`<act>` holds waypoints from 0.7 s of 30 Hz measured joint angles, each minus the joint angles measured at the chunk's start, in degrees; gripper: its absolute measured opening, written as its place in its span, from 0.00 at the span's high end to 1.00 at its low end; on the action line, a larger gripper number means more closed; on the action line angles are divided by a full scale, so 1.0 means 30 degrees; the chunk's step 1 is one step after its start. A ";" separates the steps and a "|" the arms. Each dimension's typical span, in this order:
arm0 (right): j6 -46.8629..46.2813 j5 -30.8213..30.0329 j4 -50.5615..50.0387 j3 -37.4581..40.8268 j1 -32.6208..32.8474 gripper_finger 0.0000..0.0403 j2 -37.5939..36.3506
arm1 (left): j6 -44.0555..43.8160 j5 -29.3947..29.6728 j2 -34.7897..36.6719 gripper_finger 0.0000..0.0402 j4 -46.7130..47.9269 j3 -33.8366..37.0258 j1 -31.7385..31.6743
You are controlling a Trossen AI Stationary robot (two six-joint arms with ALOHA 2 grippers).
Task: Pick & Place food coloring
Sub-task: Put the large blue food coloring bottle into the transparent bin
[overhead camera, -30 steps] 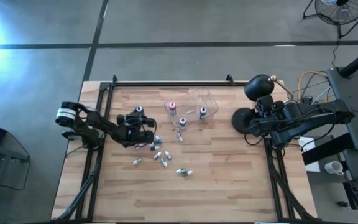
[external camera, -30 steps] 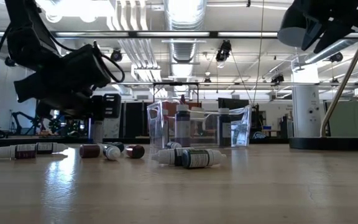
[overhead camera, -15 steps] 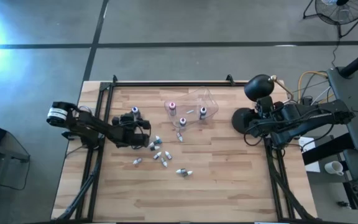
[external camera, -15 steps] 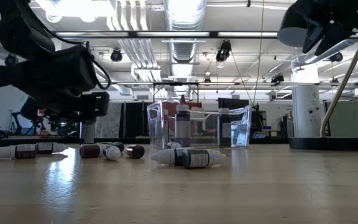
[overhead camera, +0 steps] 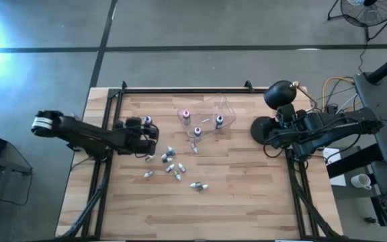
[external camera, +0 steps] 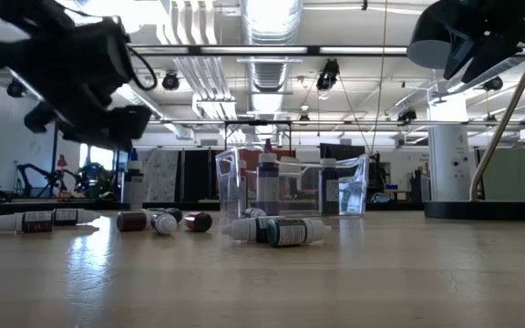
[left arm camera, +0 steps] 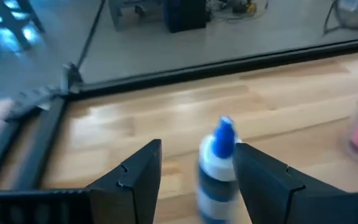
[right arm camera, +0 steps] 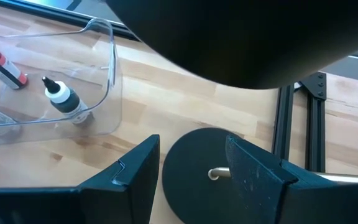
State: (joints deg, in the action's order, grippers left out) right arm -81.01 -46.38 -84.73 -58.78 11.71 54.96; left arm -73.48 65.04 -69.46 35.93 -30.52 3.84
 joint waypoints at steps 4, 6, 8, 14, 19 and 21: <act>-0.0080 -0.0032 0.0004 0.0054 0.0001 0.56 -0.0022 | -0.0392 -0.1886 0.1976 0.57 0.4903 -0.2356 -0.0378; -0.0327 -0.0032 0.0000 0.0073 0.0006 0.56 -0.0022 | 0.0594 -0.3892 0.3023 0.57 0.6738 -0.3947 -0.1232; -0.0444 -0.0038 0.0006 0.0102 -0.0001 0.56 -0.0036 | 0.3778 -0.6281 0.3918 0.57 0.7184 -0.5259 -0.2408; -0.0350 -0.0039 0.0010 0.0138 -0.0001 0.56 -0.0036 | 1.1813 -1.5098 0.4663 0.57 0.7213 -0.7539 -0.8683; -0.0350 -0.0046 0.0012 0.0138 -0.0001 0.56 -0.0029 | 1.4200 -2.0314 0.3493 0.57 0.7326 -0.8043 -1.3738; -0.0350 -0.0039 0.0022 0.0138 -0.0001 0.56 -0.0029 | 1.4849 -2.1156 0.2737 0.57 0.7395 -0.8262 -1.4710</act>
State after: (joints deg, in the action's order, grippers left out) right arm -82.06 -46.50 -84.66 -58.37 11.70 54.87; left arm -28.93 1.58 -61.25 58.11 -55.30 -40.29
